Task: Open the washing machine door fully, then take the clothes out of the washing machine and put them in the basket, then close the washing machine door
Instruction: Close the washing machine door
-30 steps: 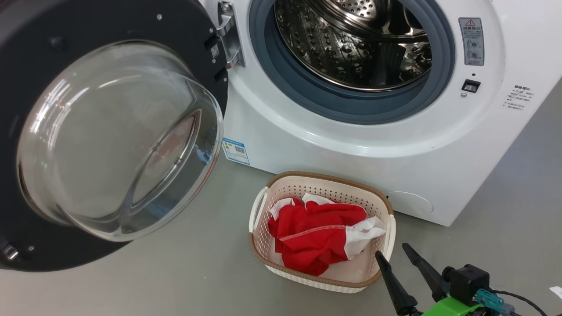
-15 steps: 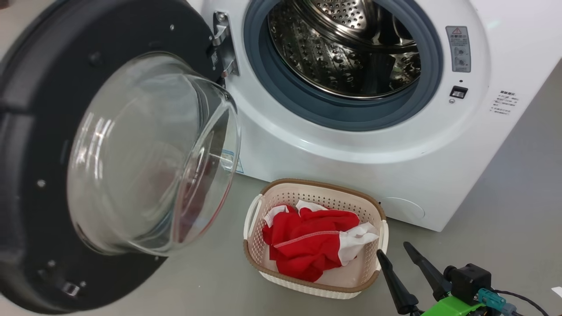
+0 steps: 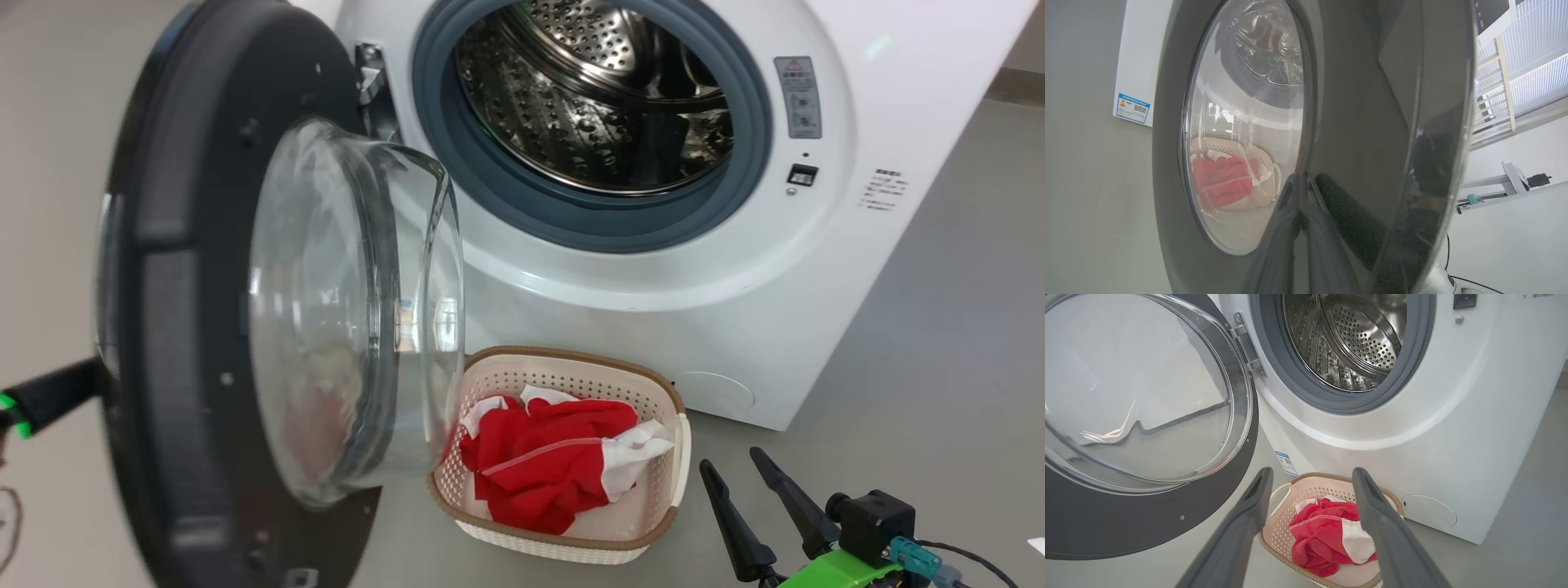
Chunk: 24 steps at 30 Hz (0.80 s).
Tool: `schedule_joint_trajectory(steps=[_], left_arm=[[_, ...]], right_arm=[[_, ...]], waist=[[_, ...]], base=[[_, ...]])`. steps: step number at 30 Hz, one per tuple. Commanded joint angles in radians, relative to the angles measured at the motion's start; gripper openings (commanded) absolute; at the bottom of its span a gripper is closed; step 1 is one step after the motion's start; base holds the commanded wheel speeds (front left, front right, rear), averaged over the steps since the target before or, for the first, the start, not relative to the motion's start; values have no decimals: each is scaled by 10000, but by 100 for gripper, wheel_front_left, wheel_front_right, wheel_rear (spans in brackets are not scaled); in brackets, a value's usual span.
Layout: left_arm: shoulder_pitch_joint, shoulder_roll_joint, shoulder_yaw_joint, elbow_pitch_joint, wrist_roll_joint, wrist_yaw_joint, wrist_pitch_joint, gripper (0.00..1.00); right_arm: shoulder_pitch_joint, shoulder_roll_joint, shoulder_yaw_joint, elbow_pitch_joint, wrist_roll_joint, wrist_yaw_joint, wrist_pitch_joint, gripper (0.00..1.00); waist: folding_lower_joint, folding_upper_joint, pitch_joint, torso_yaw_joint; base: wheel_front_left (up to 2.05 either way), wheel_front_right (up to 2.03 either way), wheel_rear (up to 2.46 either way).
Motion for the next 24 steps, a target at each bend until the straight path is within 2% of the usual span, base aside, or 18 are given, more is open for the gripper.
schedule_joint_trajectory(steps=[1,14,24], left_arm=[[-324,192,427,-726,69,-42,161,0],[-694,-1422,-41,-1902,623,-42,333,0],[-1121,-2028,-53,-2140,1021,-42,-2,0]], right_arm=[[-23,-19,182,-280,68,16,-120,100],[11,137,-92,-454,-6,16,-120,100],[-129,321,-225,-625,-116,16,-120,100]], waist=[[-1,0,-61,-238],[-1,0,57,-1605],[-1,0,460,-2836]], base=[[0,0,0],[0,0,0],[0,0,0]])
